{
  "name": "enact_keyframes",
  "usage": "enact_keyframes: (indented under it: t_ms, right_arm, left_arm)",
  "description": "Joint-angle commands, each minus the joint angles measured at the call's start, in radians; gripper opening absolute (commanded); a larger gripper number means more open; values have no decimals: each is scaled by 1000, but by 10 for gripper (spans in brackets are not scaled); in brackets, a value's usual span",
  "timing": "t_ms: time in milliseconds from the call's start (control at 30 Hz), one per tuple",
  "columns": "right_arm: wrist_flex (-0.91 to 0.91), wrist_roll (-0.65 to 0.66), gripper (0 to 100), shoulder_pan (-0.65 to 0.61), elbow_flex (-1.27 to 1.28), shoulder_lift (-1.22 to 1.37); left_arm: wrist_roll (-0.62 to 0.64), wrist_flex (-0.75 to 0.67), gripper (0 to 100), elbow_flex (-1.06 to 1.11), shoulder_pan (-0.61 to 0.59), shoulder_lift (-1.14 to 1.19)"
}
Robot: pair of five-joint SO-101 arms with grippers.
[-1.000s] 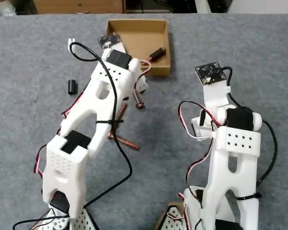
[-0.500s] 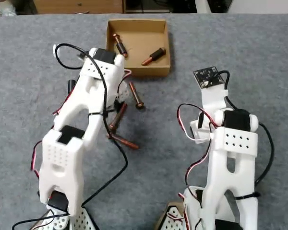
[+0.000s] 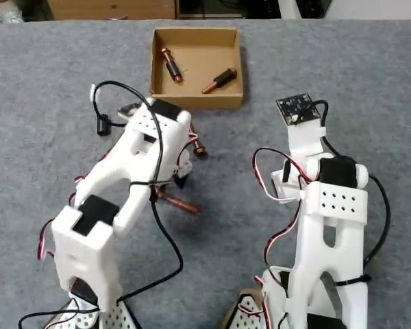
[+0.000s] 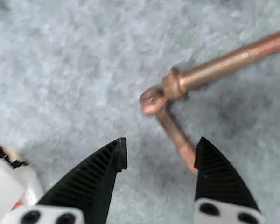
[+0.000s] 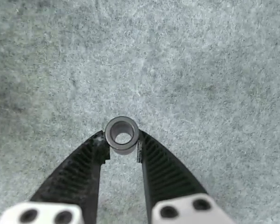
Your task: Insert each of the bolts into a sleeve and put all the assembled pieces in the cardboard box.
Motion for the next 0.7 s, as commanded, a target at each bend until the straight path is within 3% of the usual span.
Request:
enact_keyframes:
  t_ms: [0,400,567,667]
  right_arm:
    - [-25,0,2,21,-1,-24]
    - [-26,2,2,15,-5,-24]
    - [-52,0,2,15,-1,-22]
    - [-52,0,2,15,-4,-22]
  left_arm:
    - [12,-52,198,2,2,44]
    - [2,-63,187,-64,-118,292]
    - [-110,-63,5,-132,-120,323]
    - [-132,-61,24,-146,-121,323]
